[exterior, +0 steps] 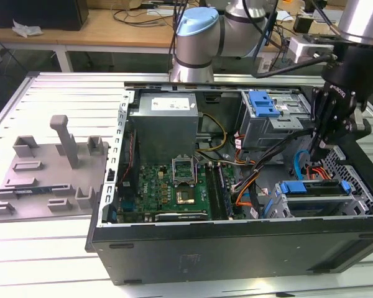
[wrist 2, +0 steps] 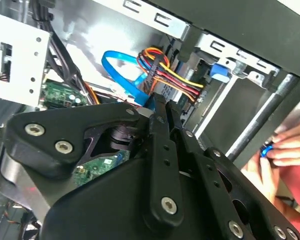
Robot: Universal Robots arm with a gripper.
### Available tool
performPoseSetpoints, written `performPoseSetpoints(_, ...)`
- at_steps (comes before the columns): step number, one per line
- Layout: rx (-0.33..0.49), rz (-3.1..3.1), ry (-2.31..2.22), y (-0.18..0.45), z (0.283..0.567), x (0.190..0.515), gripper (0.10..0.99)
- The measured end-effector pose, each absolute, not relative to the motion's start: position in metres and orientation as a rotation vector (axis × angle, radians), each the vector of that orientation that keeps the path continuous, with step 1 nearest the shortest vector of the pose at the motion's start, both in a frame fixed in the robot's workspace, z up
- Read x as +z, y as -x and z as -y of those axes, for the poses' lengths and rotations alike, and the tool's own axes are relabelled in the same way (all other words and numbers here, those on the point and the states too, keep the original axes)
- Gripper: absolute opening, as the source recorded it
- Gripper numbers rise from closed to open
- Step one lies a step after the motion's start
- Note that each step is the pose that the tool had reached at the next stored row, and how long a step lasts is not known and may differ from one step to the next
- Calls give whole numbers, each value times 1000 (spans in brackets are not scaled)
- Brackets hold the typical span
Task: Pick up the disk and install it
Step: 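Insert the second disk wire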
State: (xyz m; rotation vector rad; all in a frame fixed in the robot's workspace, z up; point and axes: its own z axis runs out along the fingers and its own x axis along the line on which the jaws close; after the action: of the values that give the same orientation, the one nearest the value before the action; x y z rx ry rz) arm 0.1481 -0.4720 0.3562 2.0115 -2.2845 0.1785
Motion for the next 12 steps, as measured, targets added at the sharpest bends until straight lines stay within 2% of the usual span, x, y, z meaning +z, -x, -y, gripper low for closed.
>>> performPoseSetpoints(8, 49, 2346, -2065, -147, 490, 357, 161)
performPoseSetpoints(12, 27, 2355, -2073, -147, 506, 357, 161)
